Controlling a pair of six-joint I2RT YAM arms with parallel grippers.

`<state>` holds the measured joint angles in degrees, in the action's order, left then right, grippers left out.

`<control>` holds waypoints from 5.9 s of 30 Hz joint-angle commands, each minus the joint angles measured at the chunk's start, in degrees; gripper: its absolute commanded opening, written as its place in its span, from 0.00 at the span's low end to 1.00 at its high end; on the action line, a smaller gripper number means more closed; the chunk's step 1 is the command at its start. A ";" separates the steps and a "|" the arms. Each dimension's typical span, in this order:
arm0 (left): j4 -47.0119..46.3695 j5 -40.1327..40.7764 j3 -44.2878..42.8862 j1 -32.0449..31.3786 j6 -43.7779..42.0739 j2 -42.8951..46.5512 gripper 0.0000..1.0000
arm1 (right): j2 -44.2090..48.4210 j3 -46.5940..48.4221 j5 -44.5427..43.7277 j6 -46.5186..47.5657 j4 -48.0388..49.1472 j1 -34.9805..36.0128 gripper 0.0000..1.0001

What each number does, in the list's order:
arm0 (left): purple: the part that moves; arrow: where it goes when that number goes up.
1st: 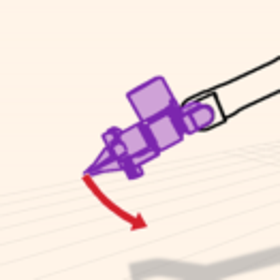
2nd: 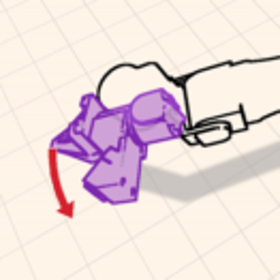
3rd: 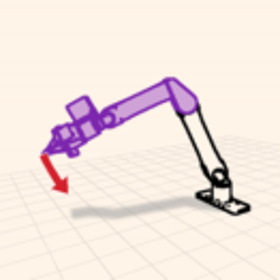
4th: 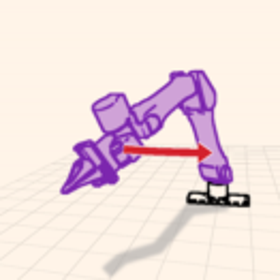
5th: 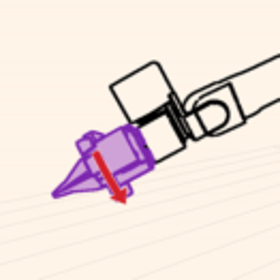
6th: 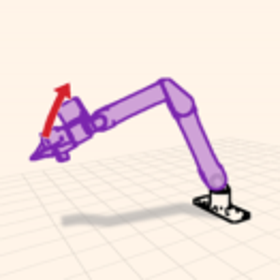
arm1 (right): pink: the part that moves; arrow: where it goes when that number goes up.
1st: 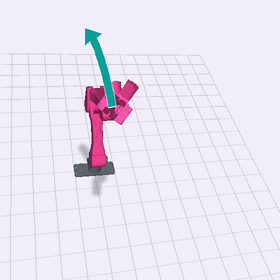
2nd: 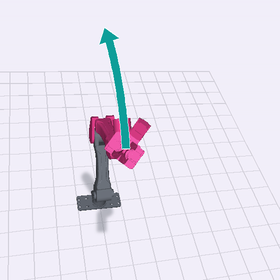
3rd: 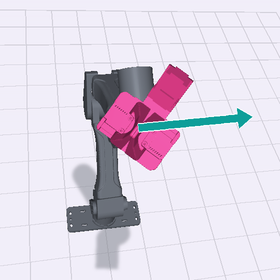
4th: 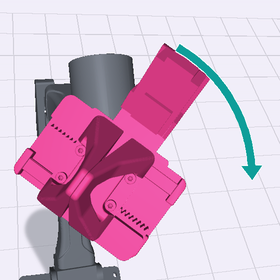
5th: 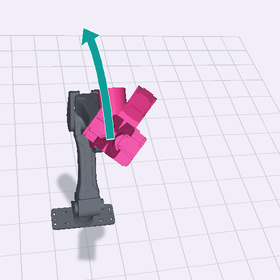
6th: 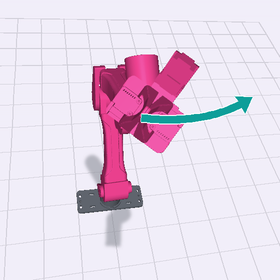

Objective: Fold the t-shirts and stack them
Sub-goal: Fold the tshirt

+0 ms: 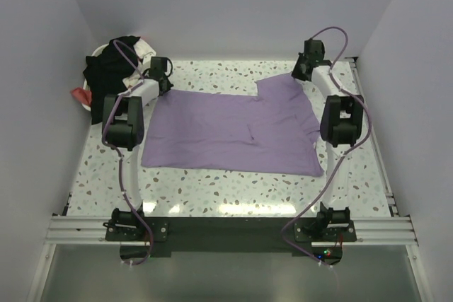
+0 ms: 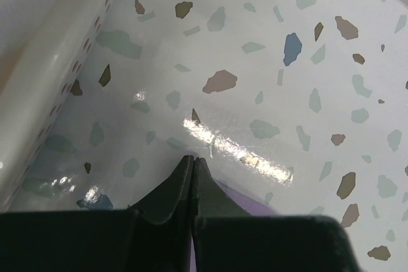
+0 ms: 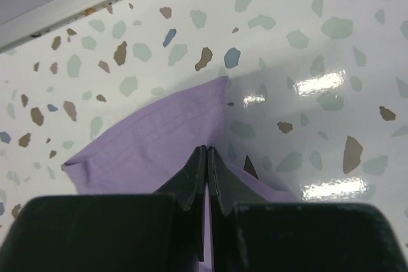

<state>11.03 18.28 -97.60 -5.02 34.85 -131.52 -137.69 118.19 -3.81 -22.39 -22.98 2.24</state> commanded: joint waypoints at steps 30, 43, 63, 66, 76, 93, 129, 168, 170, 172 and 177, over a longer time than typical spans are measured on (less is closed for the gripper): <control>0.93 4.92 14.36 0.71 0.83 17.88 0.00 | 38.00 -37.41 -4.54 -4.24 9.18 -1.62 0.00; 1.63 5.54 23.24 1.32 3.64 26.40 0.00 | 51.63 -51.99 -3.13 -5.12 9.53 -2.07 0.00; 1.01 2.55 33.53 2.91 7.16 33.79 0.00 | 63.95 -66.68 -0.67 -6.52 9.01 -3.91 0.00; 1.10 2.37 34.84 2.91 7.69 34.75 0.00 | 64.74 -68.44 -0.58 -6.70 9.01 -4.00 0.00; 1.28 2.20 38.98 3.26 9.09 38.88 0.00 | 68.08 -71.95 0.47 -7.05 7.95 -4.00 0.00; -1.71 1.05 49.61 4.14 12.96 44.07 0.02 | 72.56 -79.25 2.49 -8.37 7.34 -4.00 0.01; 1.79 -26.28 56.21 -3.07 0.31 70.08 0.52 | 41.90 -57.90 -1.72 -0.81 15.68 11.90 0.52; 2.16 -24.88 57.88 -3.07 -2.33 70.62 0.51 | 52.16 -73.17 -2.78 -8.62 20.87 18.50 0.01; 2.24 -24.96 58.05 -3.07 -2.33 70.70 0.51 | 54.70 -75.46 -3.48 -10.03 21.14 19.64 0.01; 2.07 -25.05 58.14 -3.07 -2.24 70.62 0.51 | 56.29 -76.70 -3.83 -11.09 21.57 21.13 0.01; 1.98 -25.31 58.05 -3.07 -2.33 70.70 0.51 | 60.86 -80.74 -5.94 -14.95 22.45 23.60 0.02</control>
<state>15.29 -5.85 -39.48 -7.90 33.34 -61.06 -80.07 39.31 -6.81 -33.43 -4.40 24.60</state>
